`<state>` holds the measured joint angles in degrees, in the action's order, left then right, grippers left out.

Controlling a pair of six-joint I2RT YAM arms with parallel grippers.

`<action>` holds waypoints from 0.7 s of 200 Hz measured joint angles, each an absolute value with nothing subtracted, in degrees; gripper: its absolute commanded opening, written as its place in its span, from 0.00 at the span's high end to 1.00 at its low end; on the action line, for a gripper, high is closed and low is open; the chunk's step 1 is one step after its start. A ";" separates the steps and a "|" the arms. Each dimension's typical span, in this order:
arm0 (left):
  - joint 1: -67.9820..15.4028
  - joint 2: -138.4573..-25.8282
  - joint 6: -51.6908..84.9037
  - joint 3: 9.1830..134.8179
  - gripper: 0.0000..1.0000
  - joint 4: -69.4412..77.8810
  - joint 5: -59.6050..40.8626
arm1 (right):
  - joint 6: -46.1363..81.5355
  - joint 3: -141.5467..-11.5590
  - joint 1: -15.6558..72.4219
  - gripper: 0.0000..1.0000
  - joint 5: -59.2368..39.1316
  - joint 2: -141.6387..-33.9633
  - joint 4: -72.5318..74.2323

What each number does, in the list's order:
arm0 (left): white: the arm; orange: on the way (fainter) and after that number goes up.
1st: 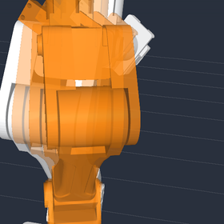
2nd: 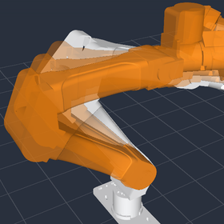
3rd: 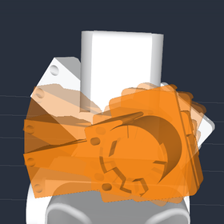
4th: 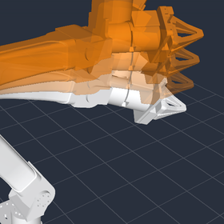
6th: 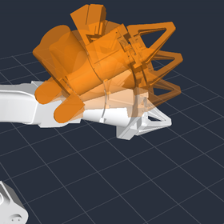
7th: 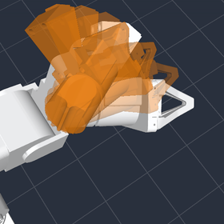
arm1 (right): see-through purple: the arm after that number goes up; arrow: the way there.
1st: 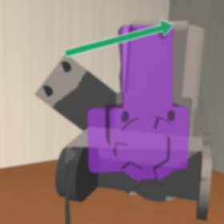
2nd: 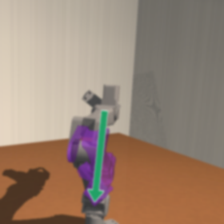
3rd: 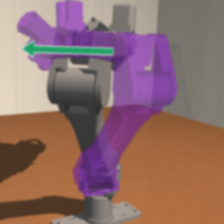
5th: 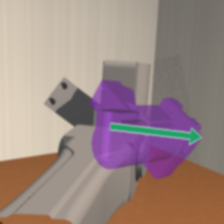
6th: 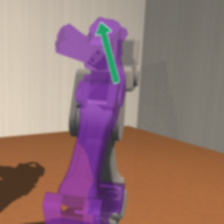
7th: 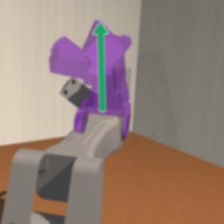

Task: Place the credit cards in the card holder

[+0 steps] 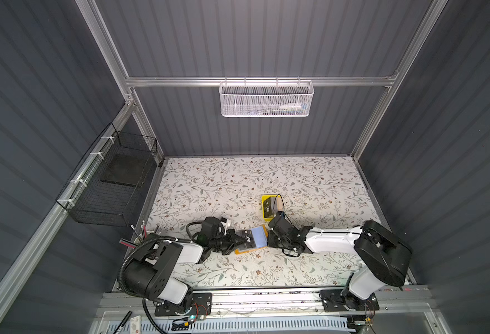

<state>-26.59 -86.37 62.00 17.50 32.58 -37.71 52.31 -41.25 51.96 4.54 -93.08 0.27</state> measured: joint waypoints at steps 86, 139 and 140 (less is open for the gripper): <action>-26.57 -89.12 60.99 17.98 1.00 34.94 -39.75 | 52.31 -41.25 51.96 0.88 4.54 -93.08 0.25; -26.52 -89.12 58.70 19.59 1.00 32.18 -40.58 | 52.31 -41.28 51.96 0.88 4.56 -93.06 0.23; -26.52 -89.12 58.70 19.64 1.00 32.18 -40.58 | 52.31 -41.28 51.96 0.88 4.56 -93.06 0.21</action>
